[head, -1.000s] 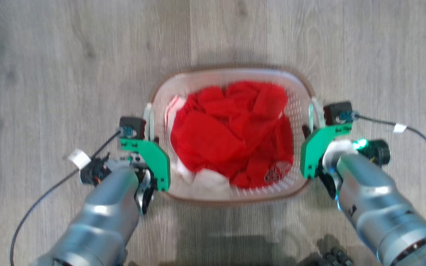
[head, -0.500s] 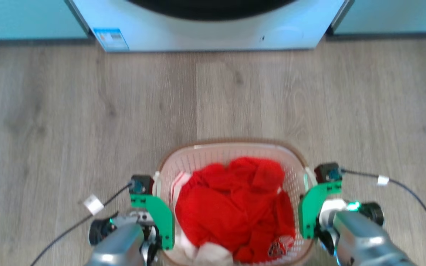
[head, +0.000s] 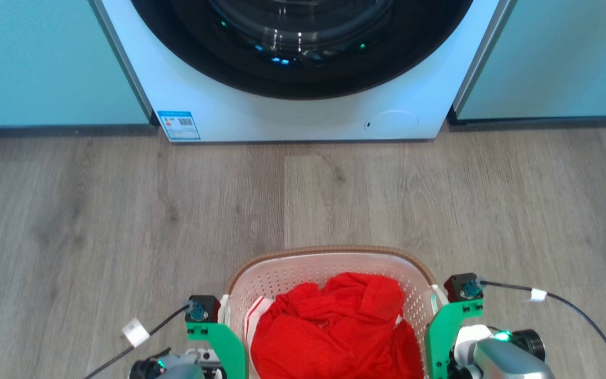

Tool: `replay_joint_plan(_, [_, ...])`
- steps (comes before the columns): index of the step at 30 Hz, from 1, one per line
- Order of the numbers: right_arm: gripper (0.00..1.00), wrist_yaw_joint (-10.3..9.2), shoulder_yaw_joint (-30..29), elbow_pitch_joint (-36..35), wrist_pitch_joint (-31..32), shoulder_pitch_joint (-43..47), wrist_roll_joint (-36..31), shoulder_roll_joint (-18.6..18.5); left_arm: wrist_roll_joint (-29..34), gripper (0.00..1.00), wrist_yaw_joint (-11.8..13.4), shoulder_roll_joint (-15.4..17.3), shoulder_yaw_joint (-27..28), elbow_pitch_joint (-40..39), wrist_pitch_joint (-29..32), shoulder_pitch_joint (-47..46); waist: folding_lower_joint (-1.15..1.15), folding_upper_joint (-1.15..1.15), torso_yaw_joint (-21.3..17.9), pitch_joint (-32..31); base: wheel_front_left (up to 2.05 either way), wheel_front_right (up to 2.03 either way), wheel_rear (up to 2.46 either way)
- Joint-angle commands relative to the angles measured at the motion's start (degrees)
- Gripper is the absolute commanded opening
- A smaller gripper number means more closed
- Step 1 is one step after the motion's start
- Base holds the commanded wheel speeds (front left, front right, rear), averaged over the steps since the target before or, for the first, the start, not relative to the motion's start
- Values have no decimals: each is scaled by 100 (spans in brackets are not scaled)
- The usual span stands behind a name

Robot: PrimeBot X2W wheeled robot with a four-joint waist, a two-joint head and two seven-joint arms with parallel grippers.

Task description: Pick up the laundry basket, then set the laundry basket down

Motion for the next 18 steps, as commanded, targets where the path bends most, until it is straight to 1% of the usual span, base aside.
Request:
replay_joint_plan(1, [0, 13, 116, -53, -47, 68, 9, 41, -6, 0, -22, 133, 19, 21, -70, -107, 1, -1, 22, -83, 0, 0, 0])
replay_joint_plan(11, [0, 13, 364, -29, -77, 108, 210, 41, -115, 0, -482, 133, -92, 571, -326, -129, 1, -1, 27, -244, 0, 0, 0])
replay_joint_plan(18, [0, 13, 505, 11, -149, 52, 291, 41, -132, 0, -661, 138, -109, 734, -440, -220, 1, -1, -8, -197, 0, 0, 0])
